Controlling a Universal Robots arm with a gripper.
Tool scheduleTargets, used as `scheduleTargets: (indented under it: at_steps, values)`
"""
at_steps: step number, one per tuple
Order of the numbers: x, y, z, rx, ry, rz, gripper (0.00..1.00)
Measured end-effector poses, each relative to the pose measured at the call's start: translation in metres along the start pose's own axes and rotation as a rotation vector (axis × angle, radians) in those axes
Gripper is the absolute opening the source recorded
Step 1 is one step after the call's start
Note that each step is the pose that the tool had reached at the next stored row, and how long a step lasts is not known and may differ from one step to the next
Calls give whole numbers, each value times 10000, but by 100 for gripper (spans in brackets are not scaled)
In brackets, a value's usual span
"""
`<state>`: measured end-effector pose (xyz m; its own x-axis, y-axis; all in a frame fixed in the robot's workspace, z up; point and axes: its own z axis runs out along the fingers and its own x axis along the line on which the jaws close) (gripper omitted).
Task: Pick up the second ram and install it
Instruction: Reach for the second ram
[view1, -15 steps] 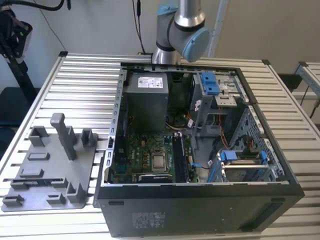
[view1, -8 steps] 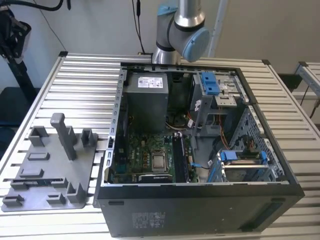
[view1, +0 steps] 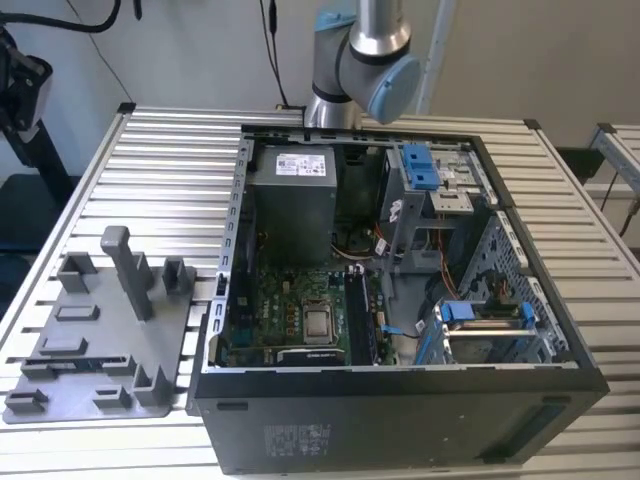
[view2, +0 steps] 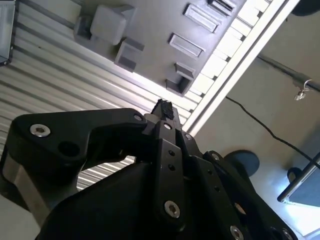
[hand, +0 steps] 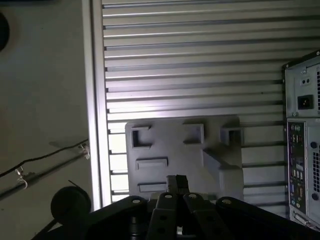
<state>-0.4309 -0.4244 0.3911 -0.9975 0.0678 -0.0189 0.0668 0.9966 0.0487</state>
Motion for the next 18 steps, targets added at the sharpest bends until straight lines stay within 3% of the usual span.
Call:
scheduleTargets:
  at_steps: [5,18]
  values:
    - [-11,-157,-4,0,0,-1,11]
    - [-36,-490,-15,0,1,0,11]
